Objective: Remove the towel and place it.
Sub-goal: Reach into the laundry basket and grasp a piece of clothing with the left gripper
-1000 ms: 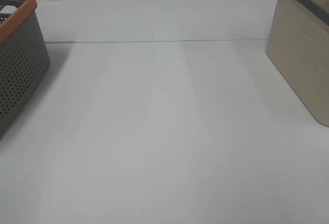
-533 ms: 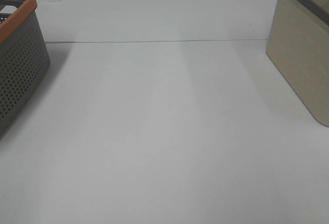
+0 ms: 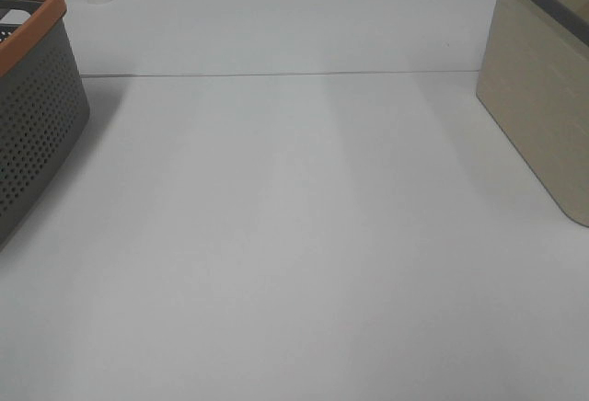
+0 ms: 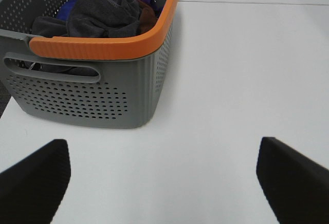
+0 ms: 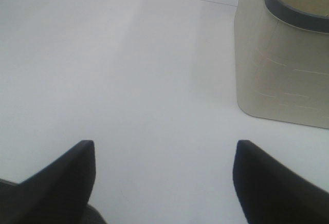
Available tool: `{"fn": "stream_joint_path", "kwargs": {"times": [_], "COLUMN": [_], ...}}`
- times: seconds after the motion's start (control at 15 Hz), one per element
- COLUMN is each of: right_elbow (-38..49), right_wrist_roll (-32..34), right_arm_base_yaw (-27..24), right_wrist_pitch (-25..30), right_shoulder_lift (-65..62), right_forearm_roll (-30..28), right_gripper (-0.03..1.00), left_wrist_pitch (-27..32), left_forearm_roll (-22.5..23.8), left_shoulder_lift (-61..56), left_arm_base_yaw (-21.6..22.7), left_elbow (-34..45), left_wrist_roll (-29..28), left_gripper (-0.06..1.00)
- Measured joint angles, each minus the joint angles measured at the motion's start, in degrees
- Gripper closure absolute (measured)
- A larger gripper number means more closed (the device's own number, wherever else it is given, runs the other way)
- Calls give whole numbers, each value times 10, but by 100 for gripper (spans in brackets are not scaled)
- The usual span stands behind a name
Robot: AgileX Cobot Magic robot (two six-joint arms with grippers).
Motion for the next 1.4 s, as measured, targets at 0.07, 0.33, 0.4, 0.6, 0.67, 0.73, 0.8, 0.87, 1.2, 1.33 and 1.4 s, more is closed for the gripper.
{"fn": "stream_joint_path", "kwargs": {"times": [0.07, 0.33, 0.4, 0.6, 0.67, 0.73, 0.8, 0.87, 1.2, 1.33, 1.4], "right_elbow": [0, 0, 0, 0, 0, 0, 0, 0, 0, 0, 0], "right_wrist_roll": [0, 0, 0, 0, 0, 0, 0, 0, 0, 0, 0], "right_arm_base_yaw": [0, 0, 0, 0, 0, 0, 0, 0, 0, 0, 0], "right_wrist_pitch": [0, 0, 0, 0, 0, 0, 0, 0, 0, 0, 0], "right_shoulder_lift": [0, 0, 0, 0, 0, 0, 0, 0, 0, 0, 0], "right_forearm_roll": [0, 0, 0, 0, 0, 0, 0, 0, 0, 0, 0], "right_gripper": [23, 23, 23, 23, 23, 23, 23, 23, 23, 23, 23], "left_wrist_pitch": [0, 0, 0, 0, 0, -1, -4, -14, -63, -81, -93], "left_forearm_roll": [0, 0, 0, 0, 0, 0, 3, 10, 21, 21, 21], "left_shoulder_lift": [0, 0, 0, 0, 0, 0, 1, 6, 55, 74, 86], "left_arm_base_yaw": [0, 0, 0, 0, 0, 0, 0, 0, 0, 0, 0], "left_elbow": [0, 0, 0, 0, 0, 0, -7, -14, -29, -29, -29], "left_wrist_roll": [0, 0, 0, 0, 0, 0, 0, 0, 0, 0, 0], "left_gripper": [3, 3, 3, 3, 3, 3, 3, 3, 3, 3, 3]}}
